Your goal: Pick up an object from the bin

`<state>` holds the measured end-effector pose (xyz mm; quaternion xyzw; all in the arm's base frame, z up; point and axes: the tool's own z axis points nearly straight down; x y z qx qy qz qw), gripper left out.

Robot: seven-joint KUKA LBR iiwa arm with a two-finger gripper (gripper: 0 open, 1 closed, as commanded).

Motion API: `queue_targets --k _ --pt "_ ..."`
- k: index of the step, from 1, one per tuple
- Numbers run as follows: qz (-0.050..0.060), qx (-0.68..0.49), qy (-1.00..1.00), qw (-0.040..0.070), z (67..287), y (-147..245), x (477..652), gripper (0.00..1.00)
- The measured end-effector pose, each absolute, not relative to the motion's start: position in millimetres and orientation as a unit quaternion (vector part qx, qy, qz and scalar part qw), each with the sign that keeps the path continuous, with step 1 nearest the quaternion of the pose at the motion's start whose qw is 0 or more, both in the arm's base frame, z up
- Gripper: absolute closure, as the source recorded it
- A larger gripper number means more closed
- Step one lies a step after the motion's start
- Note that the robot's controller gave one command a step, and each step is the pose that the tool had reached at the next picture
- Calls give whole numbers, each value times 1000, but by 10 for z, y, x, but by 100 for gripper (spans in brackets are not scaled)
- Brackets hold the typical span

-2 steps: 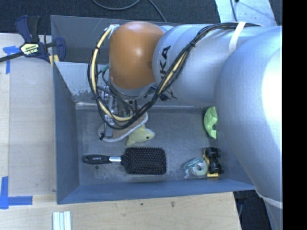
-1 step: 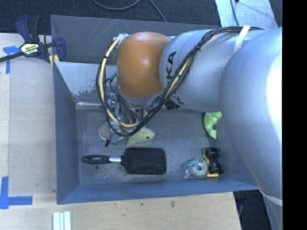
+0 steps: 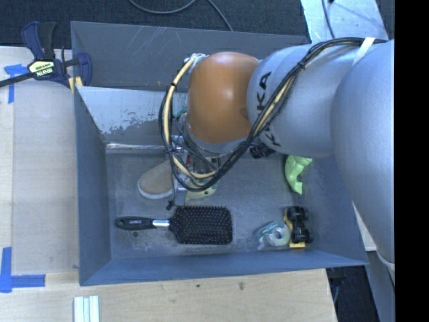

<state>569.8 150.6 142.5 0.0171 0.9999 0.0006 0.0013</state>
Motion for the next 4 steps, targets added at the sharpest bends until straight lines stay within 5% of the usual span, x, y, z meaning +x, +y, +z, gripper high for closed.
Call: queue_targets --k 1,2,3,4 --pt "0 67 998 3 1288 1436 5576 0" --pt "1 47 999 4 1070 1363 5695 0" --pt "4 -75 997 18 797 1112 6028 100" --pt "4 -75 997 18 798 1112 6028 100"
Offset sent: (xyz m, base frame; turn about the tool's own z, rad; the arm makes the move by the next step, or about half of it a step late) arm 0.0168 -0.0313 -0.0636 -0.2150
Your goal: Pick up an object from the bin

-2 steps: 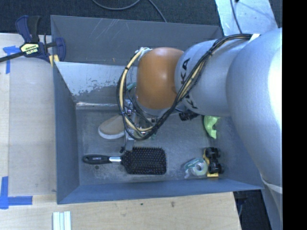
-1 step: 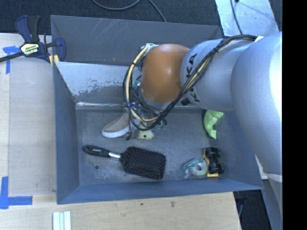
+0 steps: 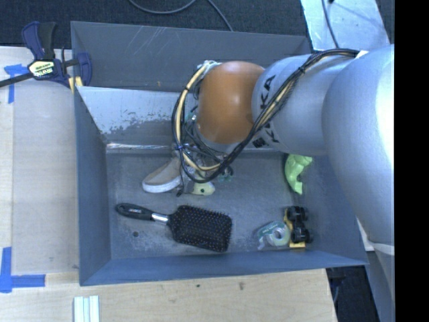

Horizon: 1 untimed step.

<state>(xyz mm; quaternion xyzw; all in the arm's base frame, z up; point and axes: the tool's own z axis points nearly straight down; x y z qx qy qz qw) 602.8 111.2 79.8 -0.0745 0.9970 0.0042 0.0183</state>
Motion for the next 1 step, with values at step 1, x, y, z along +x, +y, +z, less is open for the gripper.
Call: queue_targets --k 1 --pt "1 -76 997 8 1240 1130 5986 100"
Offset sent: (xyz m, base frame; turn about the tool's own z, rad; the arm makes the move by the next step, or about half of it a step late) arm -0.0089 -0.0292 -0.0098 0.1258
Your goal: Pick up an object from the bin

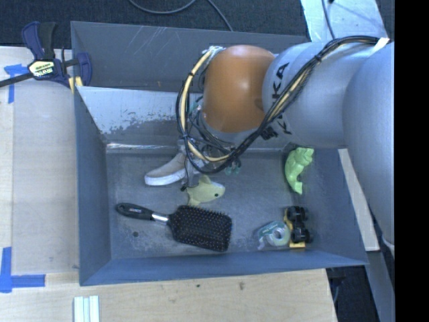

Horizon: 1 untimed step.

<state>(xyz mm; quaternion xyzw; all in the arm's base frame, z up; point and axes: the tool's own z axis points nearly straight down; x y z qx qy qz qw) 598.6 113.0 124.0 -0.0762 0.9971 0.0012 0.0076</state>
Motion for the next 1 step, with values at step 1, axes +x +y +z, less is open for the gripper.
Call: queue_targets --k 1 --pt "4 -53 998 20 1404 1026 6012 100"
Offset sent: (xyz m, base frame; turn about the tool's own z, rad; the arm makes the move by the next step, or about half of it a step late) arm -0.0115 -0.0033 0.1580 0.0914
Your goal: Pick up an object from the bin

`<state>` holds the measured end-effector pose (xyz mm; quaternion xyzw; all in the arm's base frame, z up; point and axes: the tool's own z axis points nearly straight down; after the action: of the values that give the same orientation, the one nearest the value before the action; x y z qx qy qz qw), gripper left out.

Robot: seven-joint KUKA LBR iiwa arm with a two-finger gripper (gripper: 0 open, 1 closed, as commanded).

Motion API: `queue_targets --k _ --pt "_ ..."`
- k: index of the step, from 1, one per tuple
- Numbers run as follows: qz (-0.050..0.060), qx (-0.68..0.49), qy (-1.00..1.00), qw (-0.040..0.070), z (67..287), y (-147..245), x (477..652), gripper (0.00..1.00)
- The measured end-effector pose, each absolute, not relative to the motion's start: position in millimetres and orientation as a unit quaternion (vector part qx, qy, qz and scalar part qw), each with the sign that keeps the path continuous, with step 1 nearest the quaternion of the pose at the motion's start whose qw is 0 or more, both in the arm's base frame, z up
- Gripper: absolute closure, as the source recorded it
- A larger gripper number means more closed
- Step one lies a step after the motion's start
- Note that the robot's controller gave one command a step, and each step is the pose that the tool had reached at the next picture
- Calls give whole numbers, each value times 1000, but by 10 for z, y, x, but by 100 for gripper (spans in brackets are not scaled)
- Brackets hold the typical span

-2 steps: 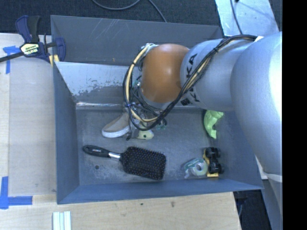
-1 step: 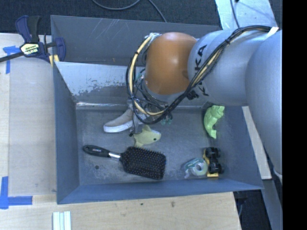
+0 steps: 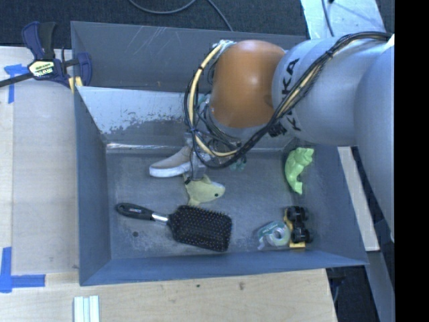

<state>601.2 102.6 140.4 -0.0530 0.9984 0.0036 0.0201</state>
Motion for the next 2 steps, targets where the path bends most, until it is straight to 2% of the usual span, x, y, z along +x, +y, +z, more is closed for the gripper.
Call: queue_targets --k 1,2 --pt "2 -42 999 6 1675 1030 5915 100" --pt "4 -29 999 22 1477 1036 6025 100"
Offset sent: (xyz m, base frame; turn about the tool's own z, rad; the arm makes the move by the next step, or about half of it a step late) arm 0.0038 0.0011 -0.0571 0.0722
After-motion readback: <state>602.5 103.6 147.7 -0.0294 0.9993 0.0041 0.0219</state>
